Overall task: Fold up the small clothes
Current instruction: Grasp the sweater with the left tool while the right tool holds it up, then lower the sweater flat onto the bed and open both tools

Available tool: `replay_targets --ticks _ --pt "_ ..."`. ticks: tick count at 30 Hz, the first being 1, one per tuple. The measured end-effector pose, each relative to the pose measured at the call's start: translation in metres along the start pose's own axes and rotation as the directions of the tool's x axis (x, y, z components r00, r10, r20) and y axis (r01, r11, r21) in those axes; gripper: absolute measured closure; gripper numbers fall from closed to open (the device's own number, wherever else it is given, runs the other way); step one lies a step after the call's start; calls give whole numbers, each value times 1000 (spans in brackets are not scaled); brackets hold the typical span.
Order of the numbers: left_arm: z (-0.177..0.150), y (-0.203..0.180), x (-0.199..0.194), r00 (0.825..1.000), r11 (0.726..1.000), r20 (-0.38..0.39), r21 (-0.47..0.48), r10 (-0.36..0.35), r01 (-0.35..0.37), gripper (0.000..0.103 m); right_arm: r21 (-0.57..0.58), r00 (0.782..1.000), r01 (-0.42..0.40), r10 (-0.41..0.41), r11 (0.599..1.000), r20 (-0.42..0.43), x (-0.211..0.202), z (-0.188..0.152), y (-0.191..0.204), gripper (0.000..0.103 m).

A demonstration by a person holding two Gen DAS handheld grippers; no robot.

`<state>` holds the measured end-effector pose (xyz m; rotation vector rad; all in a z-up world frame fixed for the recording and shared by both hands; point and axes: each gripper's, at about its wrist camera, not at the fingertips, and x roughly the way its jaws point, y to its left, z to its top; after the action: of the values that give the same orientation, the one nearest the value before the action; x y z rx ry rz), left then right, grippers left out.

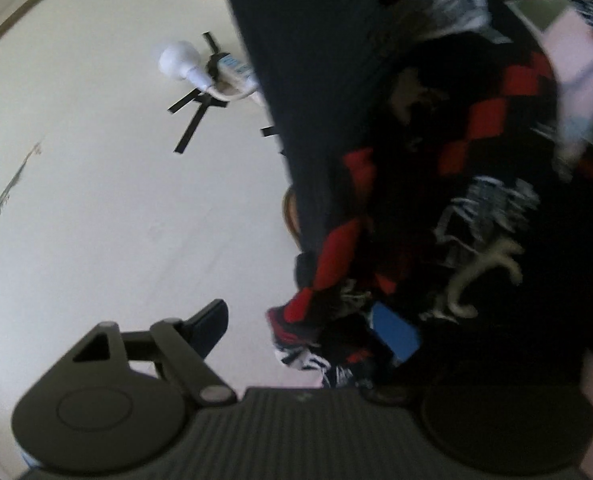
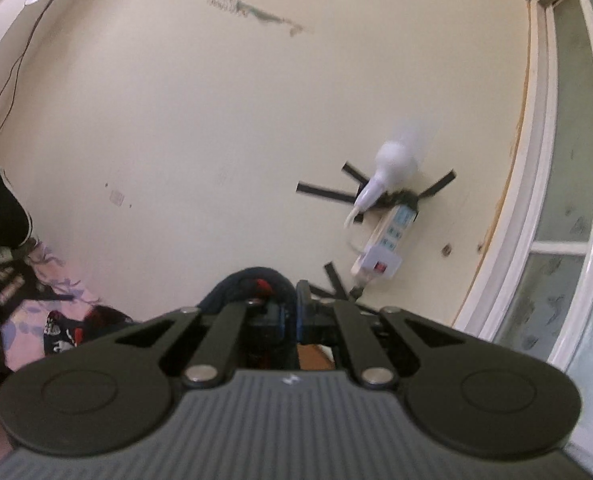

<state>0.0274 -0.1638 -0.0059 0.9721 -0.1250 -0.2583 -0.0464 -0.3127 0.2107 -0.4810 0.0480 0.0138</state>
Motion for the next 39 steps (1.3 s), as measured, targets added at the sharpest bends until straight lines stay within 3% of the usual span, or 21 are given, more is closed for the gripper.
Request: replay_targets --ticks 3,5,6,7,9,12,16,19,27,32,33,35,39 --pt "12 13 7 1000 999 5 -42 13 -12 40 -20 1000 2 -2 1000 15 -12 6 -4 96" --pt "22 22 1 1000 998 23 -59 14 -13 60 -32 1000 3 -2 999 20 -16 10 -10 96" --pt "26 25 -2 999 998 34 -58 20 -19 78 -36 1000 5 -5 999 23 -18 11 -12 96" --pt "30 28 -5 999 998 43 -59 32 -30 85 -42 1000 11 -10 999 28 -21 12 -13 96" --pt "34 42 -10 997 994 54 -98 52 -47 86 -40 999 20 -18 999 37 -23 13 -15 96" --pt "42 83 -27 994 970 55 -229 93 -78 86 -21 997 42 -40 999 64 -31 19 -21 96" --pt "52 149 -61 973 909 85 -381 213 -165 86 22 989 71 -73 997 131 -43 36 -34 96" --pt "59 197 -93 957 856 119 -486 266 -178 86 91 978 56 -73 994 197 -52 58 -52 96" --pt "80 288 -199 864 718 229 -668 448 -195 86 140 921 -14 -42 990 386 -72 129 -77 96" --pt "96 316 -234 795 697 269 -672 544 -250 86 168 898 -53 -27 984 438 -80 168 -92 96" --pt "97 321 -235 787 696 270 -669 554 -260 86 164 895 -55 -25 985 446 -81 174 -93 96" --pt "98 336 -230 791 696 259 -666 554 -269 86 150 892 -51 -22 987 451 -81 185 -93 96" --pt "86 343 -203 844 702 201 -664 497 -255 86 145 911 -76 9 987 413 -71 190 -89 96"
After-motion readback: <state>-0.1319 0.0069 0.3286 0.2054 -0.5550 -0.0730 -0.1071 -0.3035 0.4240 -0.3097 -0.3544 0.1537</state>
